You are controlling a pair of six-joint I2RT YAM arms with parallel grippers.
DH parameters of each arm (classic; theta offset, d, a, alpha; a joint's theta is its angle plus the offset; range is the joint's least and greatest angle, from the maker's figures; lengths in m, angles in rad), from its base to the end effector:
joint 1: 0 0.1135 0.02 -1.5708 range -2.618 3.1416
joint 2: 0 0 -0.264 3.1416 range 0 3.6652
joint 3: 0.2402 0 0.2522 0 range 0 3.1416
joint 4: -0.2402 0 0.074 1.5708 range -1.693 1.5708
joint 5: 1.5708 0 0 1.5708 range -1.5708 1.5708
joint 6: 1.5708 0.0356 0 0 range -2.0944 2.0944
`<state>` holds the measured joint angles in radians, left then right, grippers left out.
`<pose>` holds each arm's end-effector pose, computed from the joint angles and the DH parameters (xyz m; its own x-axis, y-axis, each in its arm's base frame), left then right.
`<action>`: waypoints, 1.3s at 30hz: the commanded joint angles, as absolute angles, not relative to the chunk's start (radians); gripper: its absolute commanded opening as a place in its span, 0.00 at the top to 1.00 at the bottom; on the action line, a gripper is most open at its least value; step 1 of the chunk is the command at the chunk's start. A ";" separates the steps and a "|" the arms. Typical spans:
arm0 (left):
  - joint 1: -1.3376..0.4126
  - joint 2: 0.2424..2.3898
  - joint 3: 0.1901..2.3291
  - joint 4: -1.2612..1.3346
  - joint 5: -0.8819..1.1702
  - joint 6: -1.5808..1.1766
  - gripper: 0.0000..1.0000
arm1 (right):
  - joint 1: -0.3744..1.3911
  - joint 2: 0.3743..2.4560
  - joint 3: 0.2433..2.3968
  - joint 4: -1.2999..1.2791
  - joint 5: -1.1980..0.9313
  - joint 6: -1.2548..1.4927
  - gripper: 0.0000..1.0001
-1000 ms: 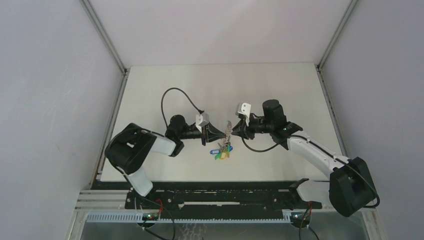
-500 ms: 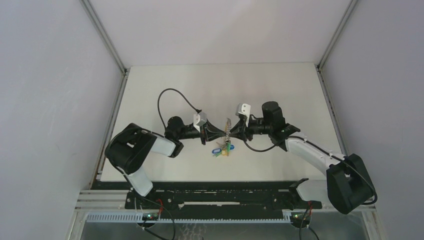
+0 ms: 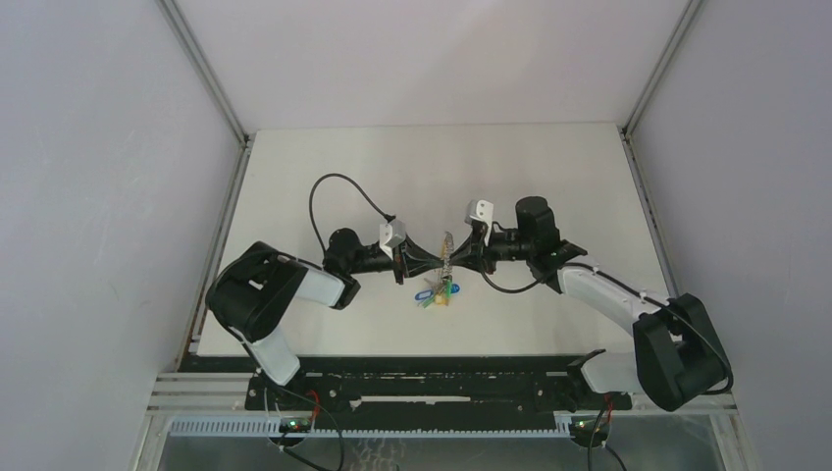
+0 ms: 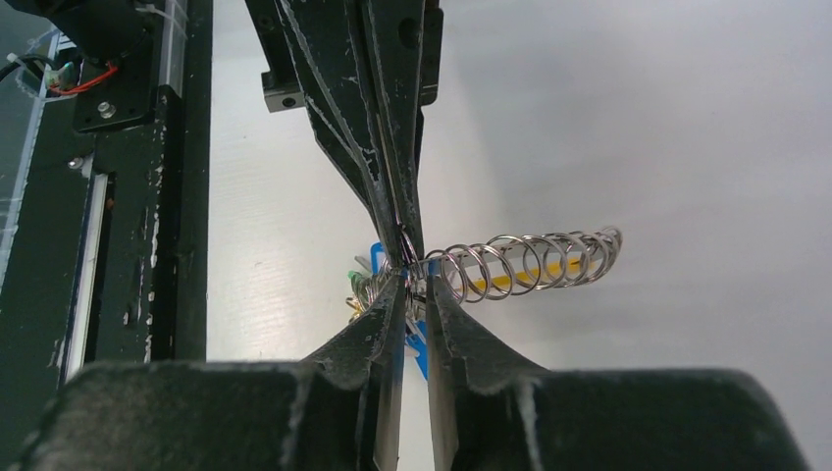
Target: Put the keys on the keyring
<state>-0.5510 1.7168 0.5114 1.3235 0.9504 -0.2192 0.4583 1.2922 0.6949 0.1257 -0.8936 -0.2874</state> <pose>0.2370 -0.1797 0.1785 -0.1179 -0.0759 -0.9901 0.9908 0.0572 -0.1224 0.2294 0.1441 0.2354 -0.1357 -0.2650 -0.9547 -0.9784 0.1874 0.0870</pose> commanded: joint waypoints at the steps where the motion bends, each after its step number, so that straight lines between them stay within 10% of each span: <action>1: -0.550 1.671 0.505 1.413 0.964 -0.230 1.00 | 0.455 1.331 0.737 0.162 -0.967 -0.274 0.88; 39: -0.565 1.636 0.507 1.413 1.018 -0.233 1.00 | 0.442 1.425 0.806 0.078 -1.139 -0.345 0.86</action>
<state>-0.5556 1.6939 0.5106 1.3209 1.0035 -0.2260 0.4213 1.4097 0.7624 0.1047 -1.1069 -0.3035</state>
